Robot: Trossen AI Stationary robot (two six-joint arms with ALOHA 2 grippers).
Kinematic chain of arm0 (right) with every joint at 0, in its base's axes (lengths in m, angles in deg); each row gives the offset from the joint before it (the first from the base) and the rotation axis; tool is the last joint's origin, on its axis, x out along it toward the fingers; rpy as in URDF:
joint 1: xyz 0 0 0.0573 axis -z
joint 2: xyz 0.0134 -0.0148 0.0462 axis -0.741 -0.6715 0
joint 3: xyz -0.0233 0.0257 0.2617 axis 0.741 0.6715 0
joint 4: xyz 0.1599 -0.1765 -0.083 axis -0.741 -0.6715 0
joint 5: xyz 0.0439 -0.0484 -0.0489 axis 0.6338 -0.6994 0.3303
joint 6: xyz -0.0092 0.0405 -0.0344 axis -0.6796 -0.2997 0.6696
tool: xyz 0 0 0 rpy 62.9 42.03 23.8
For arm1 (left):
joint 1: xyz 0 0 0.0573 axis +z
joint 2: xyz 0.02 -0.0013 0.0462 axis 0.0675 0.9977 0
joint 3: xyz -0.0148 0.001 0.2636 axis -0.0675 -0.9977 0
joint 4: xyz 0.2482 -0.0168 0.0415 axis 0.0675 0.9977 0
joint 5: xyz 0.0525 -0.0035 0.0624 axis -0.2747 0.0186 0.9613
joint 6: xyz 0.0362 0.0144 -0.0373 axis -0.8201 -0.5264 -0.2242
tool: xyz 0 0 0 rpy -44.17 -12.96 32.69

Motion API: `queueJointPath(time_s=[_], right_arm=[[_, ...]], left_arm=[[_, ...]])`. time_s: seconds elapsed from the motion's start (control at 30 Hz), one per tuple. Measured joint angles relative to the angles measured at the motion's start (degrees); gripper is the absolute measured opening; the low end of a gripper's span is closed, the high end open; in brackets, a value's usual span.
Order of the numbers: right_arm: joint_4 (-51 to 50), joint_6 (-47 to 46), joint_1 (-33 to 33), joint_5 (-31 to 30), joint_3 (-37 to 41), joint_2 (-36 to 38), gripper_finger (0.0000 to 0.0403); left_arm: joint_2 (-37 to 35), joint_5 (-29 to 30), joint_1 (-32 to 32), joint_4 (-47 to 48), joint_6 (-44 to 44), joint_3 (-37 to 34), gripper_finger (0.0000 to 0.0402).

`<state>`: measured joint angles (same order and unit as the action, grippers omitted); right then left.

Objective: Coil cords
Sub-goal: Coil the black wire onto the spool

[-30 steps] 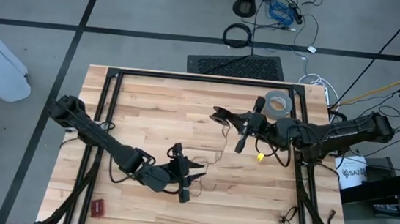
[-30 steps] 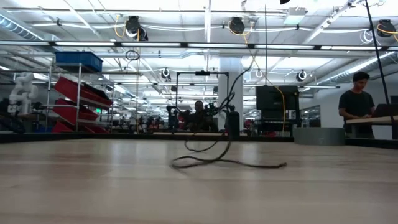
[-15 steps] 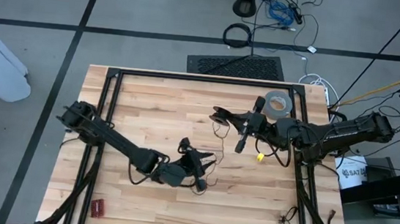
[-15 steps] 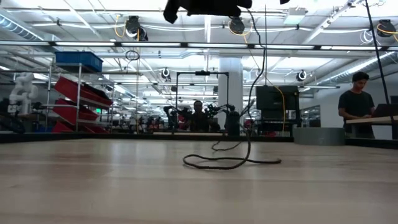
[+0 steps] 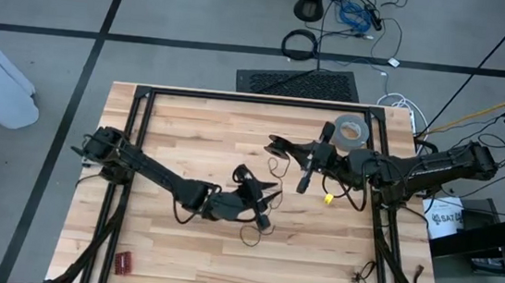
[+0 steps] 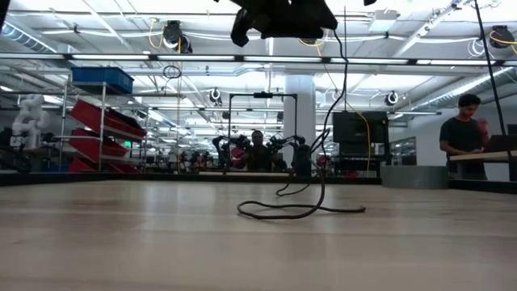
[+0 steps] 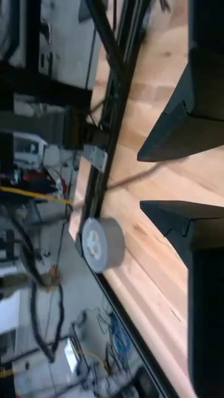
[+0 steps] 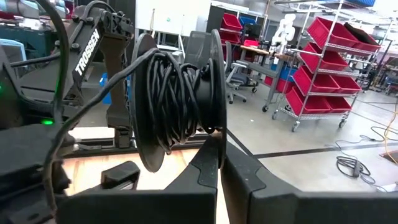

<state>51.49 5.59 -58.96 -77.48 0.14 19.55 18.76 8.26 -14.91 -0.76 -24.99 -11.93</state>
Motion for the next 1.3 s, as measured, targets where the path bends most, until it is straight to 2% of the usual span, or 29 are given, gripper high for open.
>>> queueJointPath(time_s=[0.1,0.4,0.6,0.83,1.0,1.3], right_arm=[[0.01,0.28,0.0,0.01,0.0,0.0,0.0],[0.03,0.35,0.01,0.0,0.0,0.0,0.0],[0.04,0.35,-0.01,0.0,0.0,0.0,0.0],[0.03,0.35,-0.01,0.0,0.0,0.0,0.0],[-0.31,0.37,0.0,0.0,0.0,0.01,0.0],[-0.44,0.35,-0.21,-0.01,0.0,0.6,0.0]], left_arm=[[0.0,-1.62,0.09,-1.18,-0.01,0.0,0.0116],[0.0,-1.73,0.69,-2.59,-0.94,0.0,0.0116],[0.0,-1.62,1.47,-2.44,0.53,0.0,0.0116],[0.0,-1.51,0.2,0.11,6.26,0.02,0.0116],[0.04,-0.83,-1.36,0.52,6.43,0.02,0.0116],[0.04,-0.69,0.4,1.06,6.41,0.02,0.0116]])
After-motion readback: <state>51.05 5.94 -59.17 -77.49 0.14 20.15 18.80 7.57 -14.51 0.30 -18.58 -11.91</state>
